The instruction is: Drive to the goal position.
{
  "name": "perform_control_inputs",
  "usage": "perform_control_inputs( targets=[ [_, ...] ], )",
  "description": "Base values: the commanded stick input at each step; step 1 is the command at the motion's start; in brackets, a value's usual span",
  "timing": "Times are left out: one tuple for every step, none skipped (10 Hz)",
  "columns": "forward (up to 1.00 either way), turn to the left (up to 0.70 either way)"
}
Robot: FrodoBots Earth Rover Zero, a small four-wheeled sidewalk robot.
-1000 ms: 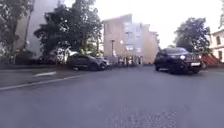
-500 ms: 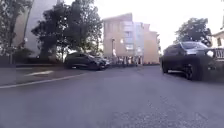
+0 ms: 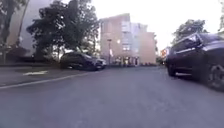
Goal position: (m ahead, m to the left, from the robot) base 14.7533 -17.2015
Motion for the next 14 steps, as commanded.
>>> perform_control_inputs(
  targets=[
    [0.70, -0.13],
    [0.70, -0.14],
    [0.70, -0.14],
    [0.70, -0.14],
    [0.70, -0.14],
    [0.70, -0.14],
    [0.70, -0.14],
    [0.70, -0.14],
    [0.70, -0.14],
    [0.70, -0.14],
    [0.70, -0.14],
    [0.70, -0.14],
    [0.70, -0.14],
    [0.70, -0.14]
  ],
)
